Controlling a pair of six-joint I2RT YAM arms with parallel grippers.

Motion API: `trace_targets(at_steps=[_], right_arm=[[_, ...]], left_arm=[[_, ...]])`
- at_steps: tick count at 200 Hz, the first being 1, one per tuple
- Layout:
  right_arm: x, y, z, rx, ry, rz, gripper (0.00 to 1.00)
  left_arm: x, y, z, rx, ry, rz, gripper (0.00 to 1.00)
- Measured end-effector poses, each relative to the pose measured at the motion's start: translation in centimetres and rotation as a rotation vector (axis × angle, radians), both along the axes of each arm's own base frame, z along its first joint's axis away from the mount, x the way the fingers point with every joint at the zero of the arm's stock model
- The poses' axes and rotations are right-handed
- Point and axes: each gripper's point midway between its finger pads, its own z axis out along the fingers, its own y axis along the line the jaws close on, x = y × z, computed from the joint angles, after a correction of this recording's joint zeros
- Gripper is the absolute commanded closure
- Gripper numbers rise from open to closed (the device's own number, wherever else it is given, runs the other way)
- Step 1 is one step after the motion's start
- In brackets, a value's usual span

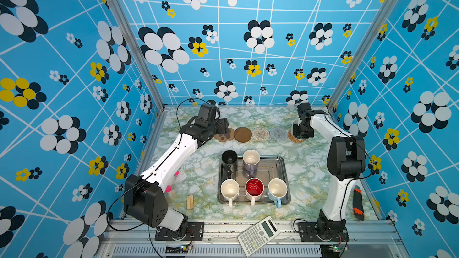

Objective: Place cups on coasters
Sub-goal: Place the cup on the coaster.

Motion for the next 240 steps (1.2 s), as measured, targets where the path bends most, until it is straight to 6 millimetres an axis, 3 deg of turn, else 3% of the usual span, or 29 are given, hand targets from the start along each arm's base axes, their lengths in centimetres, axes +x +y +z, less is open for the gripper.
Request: trace_targets(at_steps=[31,98,184,206,240], right_arm=[[-0.1,0.0,0.0,0.001,0.001,0.000,1.00],[0.0,0.0,0.1,0.003,-0.004,-0.007,0.71],[0.0,0.0,4.4,0.017,-0.110,-0.026,0.46],[-0.9,-0.2,5.5,0.015,-0.129,-0.041,0.42],[-4.3,-0.6,8.2,0.017,-0.184,-0.082,0.39]], left_arm=[[0.0,0.0,0.0,0.000,0.000,0.000,0.25],[-0.1,0.0,0.2,-0.002,-0.004,0.000,0.25],[-0.4,0.2,0.5,-0.006,-0.014,0.000,0.25],[-0.5,0.2,0.4,-0.006,-0.012,-0.003,0.25],[-1.9,-0.4,-0.6,0.036,0.039,-0.058,0.25]])
